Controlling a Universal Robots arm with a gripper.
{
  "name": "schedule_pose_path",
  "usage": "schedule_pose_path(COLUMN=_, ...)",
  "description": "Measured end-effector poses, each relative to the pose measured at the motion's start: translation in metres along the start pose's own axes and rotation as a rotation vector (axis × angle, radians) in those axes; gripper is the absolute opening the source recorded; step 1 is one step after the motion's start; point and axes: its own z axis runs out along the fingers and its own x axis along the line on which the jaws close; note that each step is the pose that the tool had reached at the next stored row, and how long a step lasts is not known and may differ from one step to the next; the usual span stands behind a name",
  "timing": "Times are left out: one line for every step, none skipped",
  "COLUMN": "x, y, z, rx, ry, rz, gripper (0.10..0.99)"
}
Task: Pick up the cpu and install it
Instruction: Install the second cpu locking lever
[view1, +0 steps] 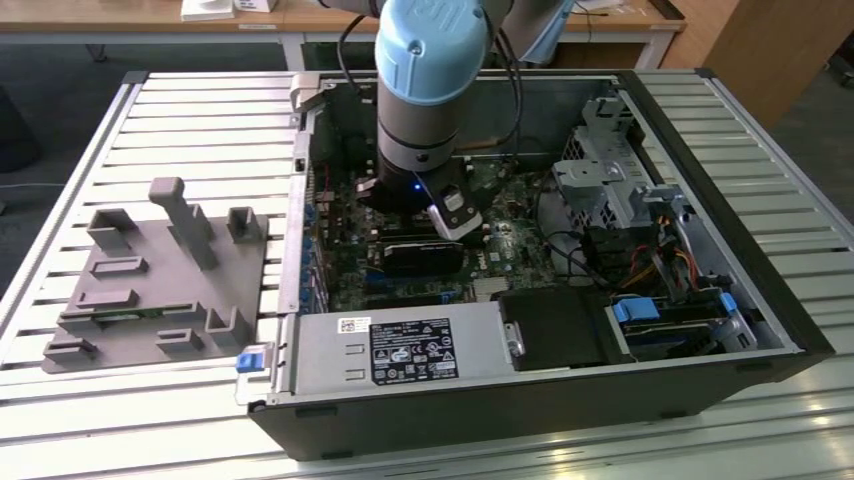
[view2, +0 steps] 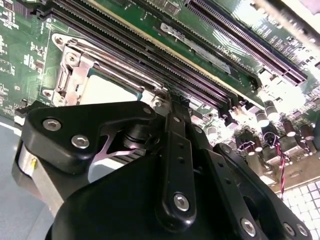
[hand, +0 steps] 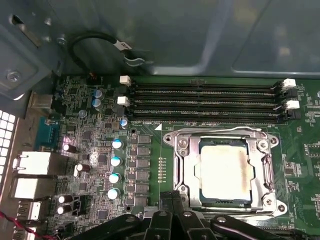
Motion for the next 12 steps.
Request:
schedule_pose_path(x=0.0, y=-0.0001, z=0.0002, rx=-0.001, ry=0.0, rz=0.0, gripper=0.106)
schedule_pose_path(x=0.0, y=0.0, z=0.0003, rx=-0.001, ry=0.0, rz=0.0, gripper=0.106)
schedule_pose_path(x=0.0, y=0.0, z=0.0003, rx=-0.001, ry=-0.0001, rz=0.0, gripper=0.106)
schedule_pose_path(x=-0.0001, y=0.0, z=0.0003, rx=-0.001, ry=-0.0001, rz=0.0, gripper=0.106)
schedule_pose_path(x=0.0, y=0.0, z=0.0002, rx=-0.002, ry=-0.0002, rz=0.0, gripper=0.106)
schedule_pose_path(x=0.0, y=0.0001, z=-0.0001, rx=-0.003, ry=-0.0004, rz=0.0, gripper=0.106)
schedule_pose_path(x=-0.0001, y=0.0003, z=-0.0007, rx=-0.004, ry=-0.0005, rz=0.0, gripper=0.106)
schedule_pose_path(x=0.0, y=0.0007, z=-0.002, rx=-0.004, ry=-0.0002, rz=0.0, gripper=0.106)
schedule_pose_path(x=0.0, y=0.0012, z=-0.0037, rx=-0.004, ry=-0.0001, rz=0.0, gripper=0.106)
schedule_pose_path(x=0.0001, y=0.0015, z=-0.0047, rx=-0.004, ry=-0.0002, rz=0.0, gripper=0.106)
schedule_pose_path(x=0.0001, y=0.0018, z=-0.0059, rx=-0.003, ry=-0.0001, rz=0.0, gripper=0.106)
schedule_pose_path(x=0.0001, y=0.0023, z=-0.0074, rx=-0.003, ry=-0.0001, rz=0.0, gripper=0.106)
